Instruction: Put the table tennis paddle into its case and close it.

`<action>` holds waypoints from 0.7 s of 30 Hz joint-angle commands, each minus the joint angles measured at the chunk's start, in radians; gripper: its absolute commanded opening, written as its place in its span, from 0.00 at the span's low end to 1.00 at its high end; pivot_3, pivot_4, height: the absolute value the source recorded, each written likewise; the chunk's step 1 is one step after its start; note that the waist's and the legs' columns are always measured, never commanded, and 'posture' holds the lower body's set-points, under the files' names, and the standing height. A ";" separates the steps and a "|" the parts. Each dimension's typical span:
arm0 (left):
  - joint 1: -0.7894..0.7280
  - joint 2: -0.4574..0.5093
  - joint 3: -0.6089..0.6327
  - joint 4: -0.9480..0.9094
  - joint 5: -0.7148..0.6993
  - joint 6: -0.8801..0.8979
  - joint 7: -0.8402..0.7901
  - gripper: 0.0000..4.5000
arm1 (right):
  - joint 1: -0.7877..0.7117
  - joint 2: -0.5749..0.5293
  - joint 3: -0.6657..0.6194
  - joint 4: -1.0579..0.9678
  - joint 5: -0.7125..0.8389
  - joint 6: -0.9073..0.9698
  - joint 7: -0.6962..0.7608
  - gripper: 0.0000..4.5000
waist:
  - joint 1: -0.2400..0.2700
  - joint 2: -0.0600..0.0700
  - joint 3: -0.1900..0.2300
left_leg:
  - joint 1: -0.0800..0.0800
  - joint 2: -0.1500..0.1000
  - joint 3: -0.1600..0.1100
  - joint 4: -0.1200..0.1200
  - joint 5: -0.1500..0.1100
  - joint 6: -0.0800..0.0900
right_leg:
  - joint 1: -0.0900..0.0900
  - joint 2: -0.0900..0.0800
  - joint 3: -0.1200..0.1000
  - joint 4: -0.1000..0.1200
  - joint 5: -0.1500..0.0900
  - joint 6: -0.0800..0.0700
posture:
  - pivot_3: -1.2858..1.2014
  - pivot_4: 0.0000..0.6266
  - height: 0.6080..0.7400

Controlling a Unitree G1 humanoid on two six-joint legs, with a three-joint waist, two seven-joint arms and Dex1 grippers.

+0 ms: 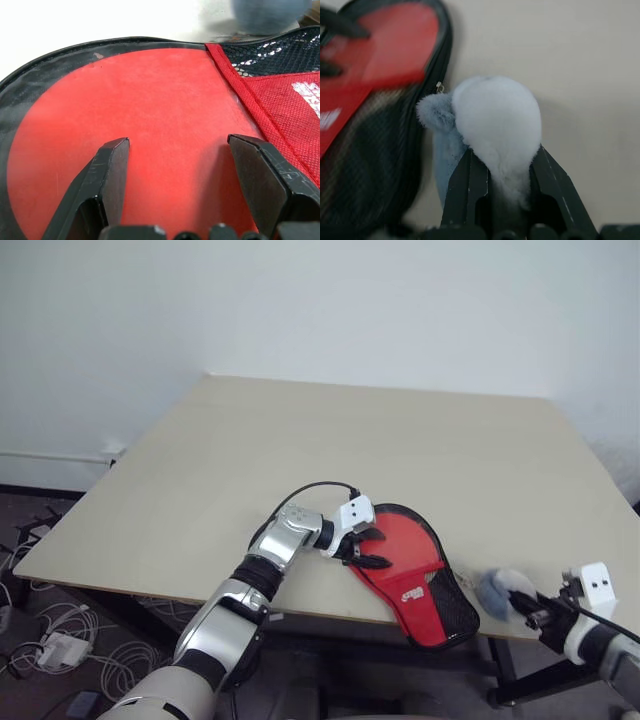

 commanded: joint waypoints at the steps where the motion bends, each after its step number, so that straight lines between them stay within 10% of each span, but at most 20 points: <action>1: 0.030 0.002 -0.046 0.071 0.055 0.023 -0.009 0.74 | 0.115 -0.019 -0.089 -0.036 0.009 0.004 0.031 0.08 | 0.006 0.000 -0.002 | 0.000 0.000 0.000 0.001 -0.001 0.000 | 0.000 0.000 0.000 0.000 0.000 0.000 | 0.52 0.00 1.00; 21: -0.011 -0.041 -0.037 0.161 0.061 -0.016 -0.001 0.74 | 0.487 -0.001 -0.099 -0.257 0.008 -0.148 0.144 0.07 | 0.014 -0.001 -0.012 | 0.001 0.001 0.001 0.006 -0.009 -0.003 | 0.003 -0.001 0.001 -0.002 -0.006 0.005 | 0.52 0.00 1.00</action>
